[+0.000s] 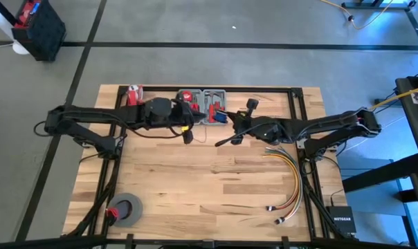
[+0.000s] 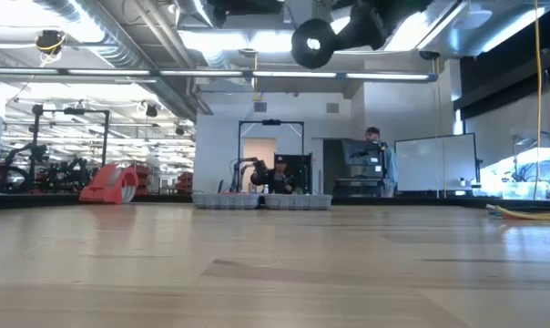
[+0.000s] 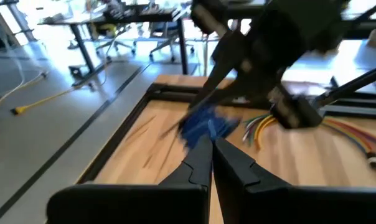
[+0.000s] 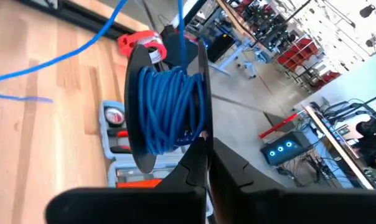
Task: Coil cords
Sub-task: Coil the blue wire into the black spool
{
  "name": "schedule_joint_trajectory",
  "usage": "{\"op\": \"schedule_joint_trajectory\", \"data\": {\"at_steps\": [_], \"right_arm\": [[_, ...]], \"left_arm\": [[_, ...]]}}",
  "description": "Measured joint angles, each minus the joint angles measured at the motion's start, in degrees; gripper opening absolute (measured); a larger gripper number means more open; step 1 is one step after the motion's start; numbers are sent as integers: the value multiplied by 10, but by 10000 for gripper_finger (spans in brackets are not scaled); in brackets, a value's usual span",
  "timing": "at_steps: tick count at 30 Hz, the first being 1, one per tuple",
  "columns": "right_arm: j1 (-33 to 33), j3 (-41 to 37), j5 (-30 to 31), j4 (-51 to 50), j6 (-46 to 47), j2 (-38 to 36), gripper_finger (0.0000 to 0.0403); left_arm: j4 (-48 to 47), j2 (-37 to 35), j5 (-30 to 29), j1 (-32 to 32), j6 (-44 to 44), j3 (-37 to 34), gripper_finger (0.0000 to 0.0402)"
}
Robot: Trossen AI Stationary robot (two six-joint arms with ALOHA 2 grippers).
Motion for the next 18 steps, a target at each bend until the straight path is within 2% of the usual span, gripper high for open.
{"op": "schedule_joint_trajectory", "data": {"at_steps": [7, 12, 18], "right_arm": [[-5, -1, 15, 72, -2, 37, 5], [-3, -2, -32, 120, -1, 44, 5], [-5, -3, -45, 186, 14, 40, 5]], "left_arm": [[80, 69, 0, -31, 9, 1, 3], [117, 121, -14, -40, 29, 1, 3], [184, 156, -32, -39, 38, 3, 3]]}}
